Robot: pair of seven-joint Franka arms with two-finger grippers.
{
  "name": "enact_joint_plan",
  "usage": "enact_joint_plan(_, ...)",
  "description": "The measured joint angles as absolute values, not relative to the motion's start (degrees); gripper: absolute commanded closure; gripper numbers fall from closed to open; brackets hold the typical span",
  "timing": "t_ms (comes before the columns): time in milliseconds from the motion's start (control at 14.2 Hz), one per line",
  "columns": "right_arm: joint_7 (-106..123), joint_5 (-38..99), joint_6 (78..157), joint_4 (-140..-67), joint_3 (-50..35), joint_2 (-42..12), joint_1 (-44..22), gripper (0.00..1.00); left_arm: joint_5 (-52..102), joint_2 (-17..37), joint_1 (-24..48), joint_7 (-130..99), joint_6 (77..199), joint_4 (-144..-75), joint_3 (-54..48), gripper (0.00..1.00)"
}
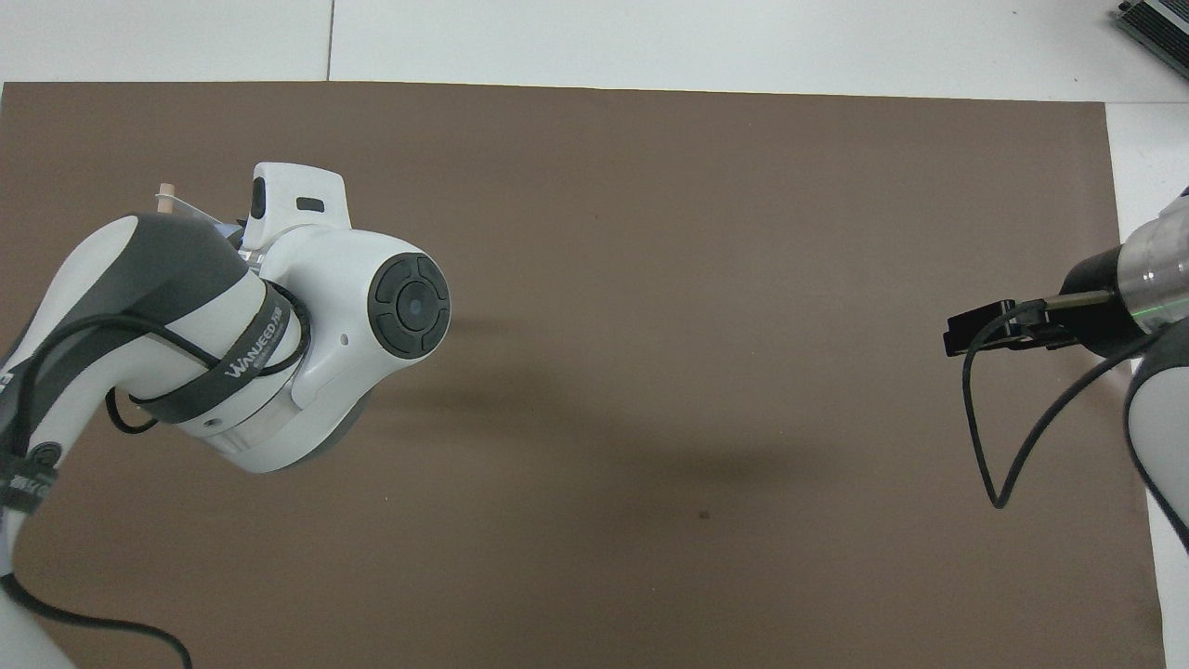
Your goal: Hang cup on cup holder
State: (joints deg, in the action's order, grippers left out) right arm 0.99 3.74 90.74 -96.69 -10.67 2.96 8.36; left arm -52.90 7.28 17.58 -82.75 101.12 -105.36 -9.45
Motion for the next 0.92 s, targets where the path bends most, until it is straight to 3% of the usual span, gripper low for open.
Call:
enact_joint_plan(282, 1.0, 3.74, 92.28, -96.69, -10.67, 2.97, 8.45, 0.0, -43.61, 4.98, 17.41, -67.7, 101.53, -105.09, -9.11, 0.0)
enact_joint_plan(634, -3.17, 1.01, 95.76, -96.71, -10.69, 2.97, 8.4, 0.0, -24.91, -6.58, 13.13, -45.61, 99.98, -105.02, -7.79, 0.0)
enact_joint_plan(915, -5.48, -0.56, 95.78, -96.73, -10.85, 2.99, 7.72, 0.0, -13.2, -9.19, 7.56, -26.79, 98.11, -103.56, -6.89, 0.0)
